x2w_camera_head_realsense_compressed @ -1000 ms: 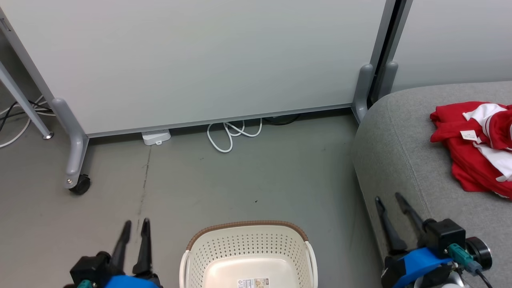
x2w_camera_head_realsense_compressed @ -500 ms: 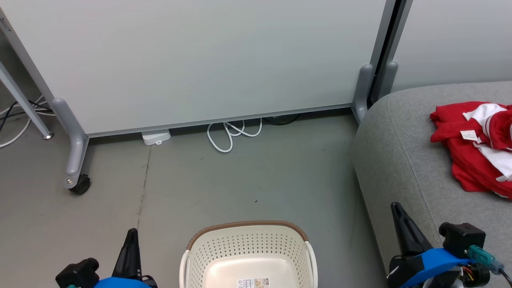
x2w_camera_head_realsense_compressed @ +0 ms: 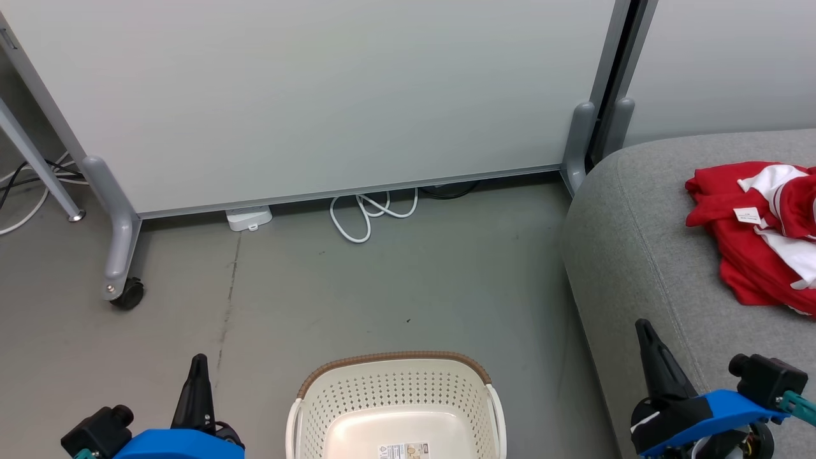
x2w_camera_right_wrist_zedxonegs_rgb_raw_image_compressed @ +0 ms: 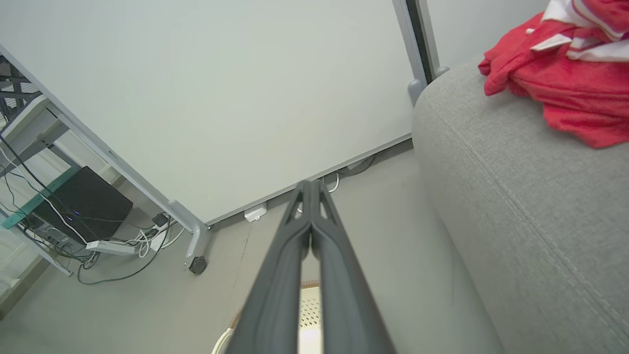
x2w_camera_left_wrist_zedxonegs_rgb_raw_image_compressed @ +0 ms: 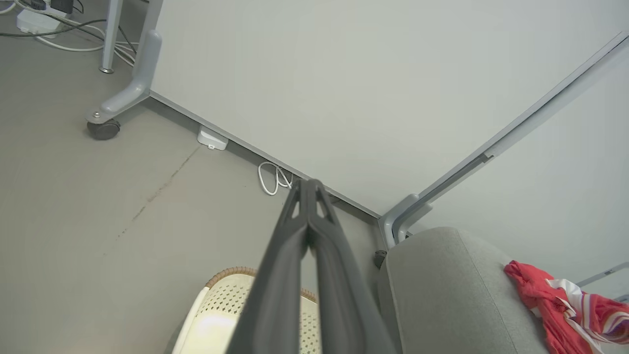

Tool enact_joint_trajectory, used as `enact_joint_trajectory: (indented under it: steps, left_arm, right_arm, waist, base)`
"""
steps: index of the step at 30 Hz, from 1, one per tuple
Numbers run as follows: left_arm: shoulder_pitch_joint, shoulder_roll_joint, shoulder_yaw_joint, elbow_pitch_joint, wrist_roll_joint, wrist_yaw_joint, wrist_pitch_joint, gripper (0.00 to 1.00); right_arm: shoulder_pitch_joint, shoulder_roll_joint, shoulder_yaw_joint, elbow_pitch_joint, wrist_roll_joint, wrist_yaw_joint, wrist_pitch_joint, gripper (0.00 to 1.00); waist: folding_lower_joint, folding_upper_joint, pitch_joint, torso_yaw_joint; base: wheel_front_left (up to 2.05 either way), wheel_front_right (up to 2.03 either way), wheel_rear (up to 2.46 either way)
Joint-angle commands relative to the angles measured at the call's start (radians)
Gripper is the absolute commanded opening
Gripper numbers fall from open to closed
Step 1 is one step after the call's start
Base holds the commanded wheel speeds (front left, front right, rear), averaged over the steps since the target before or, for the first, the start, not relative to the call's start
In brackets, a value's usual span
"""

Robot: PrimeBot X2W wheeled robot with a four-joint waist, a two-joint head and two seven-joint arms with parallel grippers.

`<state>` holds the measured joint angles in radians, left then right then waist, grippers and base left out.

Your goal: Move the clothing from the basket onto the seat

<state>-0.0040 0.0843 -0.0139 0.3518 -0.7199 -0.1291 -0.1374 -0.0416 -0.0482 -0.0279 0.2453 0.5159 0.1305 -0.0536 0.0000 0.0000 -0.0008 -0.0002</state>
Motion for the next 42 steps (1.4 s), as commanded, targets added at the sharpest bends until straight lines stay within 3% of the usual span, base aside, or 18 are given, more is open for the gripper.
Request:
enact_joint_trajectory:
  steps: [1,42]
  left_arm:
    - [-0.033,0.001,0.01,-0.02,-0.041,-0.001,0.01,0.0]
    - [-0.076,-0.017,0.074,-0.068,-0.484,-0.002,0.137,0.0]
  right_arm:
    - [-0.029,-0.002,-0.006,-0.015,0.053,0.0,0.008,0.0]
    - [-0.054,-0.003,-0.049,-0.009,0.597,0.0,0.092,0.0]
  waist:
    - [0.0,0.0,0.0,0.0]
    - [0.0,0.0,0.002,0.0]
  base:
    - [0.0,0.0,0.0]
    - [0.0,0.0,0.0]
